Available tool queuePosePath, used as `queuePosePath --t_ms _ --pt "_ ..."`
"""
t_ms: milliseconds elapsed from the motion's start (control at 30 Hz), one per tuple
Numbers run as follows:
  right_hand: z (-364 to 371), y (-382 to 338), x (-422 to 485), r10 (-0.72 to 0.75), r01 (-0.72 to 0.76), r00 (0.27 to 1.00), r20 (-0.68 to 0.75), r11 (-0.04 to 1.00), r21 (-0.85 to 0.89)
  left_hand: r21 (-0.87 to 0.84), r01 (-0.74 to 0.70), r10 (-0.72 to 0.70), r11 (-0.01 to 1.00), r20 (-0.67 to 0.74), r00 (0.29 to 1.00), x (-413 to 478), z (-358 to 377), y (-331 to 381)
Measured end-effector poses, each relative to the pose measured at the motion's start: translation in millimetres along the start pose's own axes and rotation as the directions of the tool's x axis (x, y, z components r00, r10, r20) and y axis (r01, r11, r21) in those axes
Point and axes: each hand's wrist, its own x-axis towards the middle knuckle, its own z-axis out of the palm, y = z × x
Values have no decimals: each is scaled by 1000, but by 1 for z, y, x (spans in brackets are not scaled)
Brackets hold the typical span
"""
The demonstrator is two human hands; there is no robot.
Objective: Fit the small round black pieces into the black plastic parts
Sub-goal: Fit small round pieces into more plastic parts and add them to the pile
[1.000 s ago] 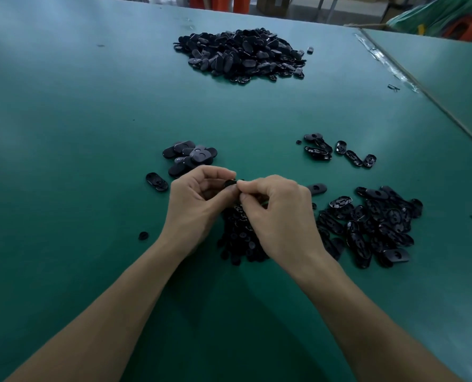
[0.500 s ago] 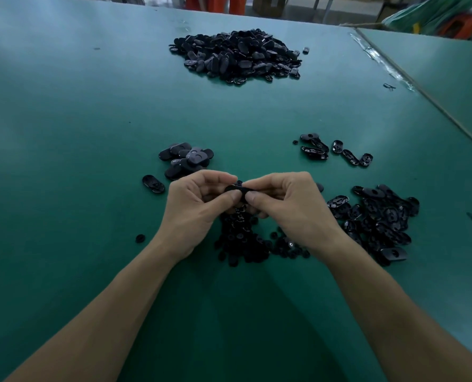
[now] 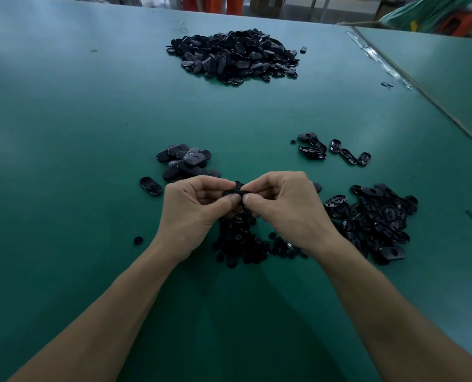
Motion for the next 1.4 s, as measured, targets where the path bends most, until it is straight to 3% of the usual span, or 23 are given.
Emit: queuePosePath --t_ms 200,300,433,533,633,800,900,1000,1233,1400 --pt "-5 -1 1 -25 28 997 73 999 -46 41 -28 29 999 -23 999 0 0 -2" --pt "-20 4 10 -30 32 999 9 976 -213 -30 -40 37 999 -116 993 3 -2 -3" --pt "-57 28 25 60 -138 987 -148 786 -603 -212 -51 -4 976 -251 968 8 -7 -5" --pt "-74 43 30 187 -246 969 -162 680 -691 -304 -36 -67 952 -321 945 13 -6 -6" --pt "-79 46 31 170 -229 973 -154 755 -614 -355 -32 -98 934 -344 934 15 -5 -5" --pt "-85 47 30 175 -230 973 -153 822 -522 -287 11 -110 958 -331 937 13 -7 -7" --pt "-83 45 26 83 -156 981 -174 875 -458 -138 -16 -28 990 -311 950 11 -6 -9" --pt "-75 32 20 22 -64 983 -180 970 -235 -41 -75 65 996 -212 975 6 -4 -7" --pt "-32 2 9 -69 56 986 153 995 87 102 -99 93 990 66 994 -3 1 -1" --pt "-18 -6 7 -143 126 977 156 985 116 152 -114 98 982 112 989 -3 3 -2"
